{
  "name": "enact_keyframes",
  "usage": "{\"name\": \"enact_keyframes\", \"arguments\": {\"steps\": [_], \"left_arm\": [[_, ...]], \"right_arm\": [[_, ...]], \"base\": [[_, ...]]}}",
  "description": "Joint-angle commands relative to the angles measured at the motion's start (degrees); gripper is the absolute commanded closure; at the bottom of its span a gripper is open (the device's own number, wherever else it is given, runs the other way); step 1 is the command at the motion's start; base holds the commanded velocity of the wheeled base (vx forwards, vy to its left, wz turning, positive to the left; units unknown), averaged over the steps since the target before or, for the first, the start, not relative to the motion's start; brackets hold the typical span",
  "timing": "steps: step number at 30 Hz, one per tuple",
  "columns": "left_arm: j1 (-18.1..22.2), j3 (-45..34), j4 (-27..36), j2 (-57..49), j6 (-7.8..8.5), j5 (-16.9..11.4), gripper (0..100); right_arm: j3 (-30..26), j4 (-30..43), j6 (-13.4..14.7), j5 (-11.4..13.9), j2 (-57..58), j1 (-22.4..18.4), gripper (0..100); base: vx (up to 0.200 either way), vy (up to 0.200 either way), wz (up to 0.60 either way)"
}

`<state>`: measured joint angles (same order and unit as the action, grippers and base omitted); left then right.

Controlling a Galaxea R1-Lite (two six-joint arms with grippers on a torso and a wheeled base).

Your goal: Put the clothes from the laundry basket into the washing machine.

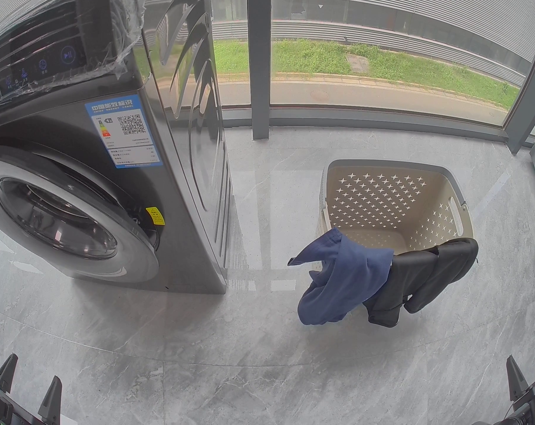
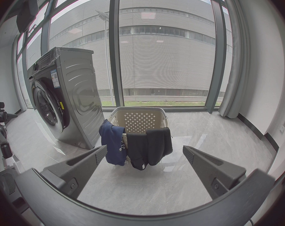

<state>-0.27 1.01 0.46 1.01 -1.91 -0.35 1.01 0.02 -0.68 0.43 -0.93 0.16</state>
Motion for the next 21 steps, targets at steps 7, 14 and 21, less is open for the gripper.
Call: {"name": "enact_keyframes", "arguments": {"steps": [7, 14, 21], "left_arm": [[0.0, -0.92, -0.02, -0.92, -0.02, 0.0, 0], [0.0, -0.92, -0.02, -0.92, -0.02, 0.0, 0], [0.0, -0.92, -0.02, -0.84, -0.02, 0.0, 0]], "right_arm": [[-1.01, -0.02, -0.02, 0.01, 0.93, 0.02, 0], [-1.01, -0.02, -0.02, 0.01, 0.93, 0.11, 0], [-1.01, -0.02, -0.02, 0.01, 0.93, 0.02, 0]], "base": [[0.0, 0.2, 0.0], [0.0, 0.2, 0.0], [0.0, 0.2, 0.0]]}}
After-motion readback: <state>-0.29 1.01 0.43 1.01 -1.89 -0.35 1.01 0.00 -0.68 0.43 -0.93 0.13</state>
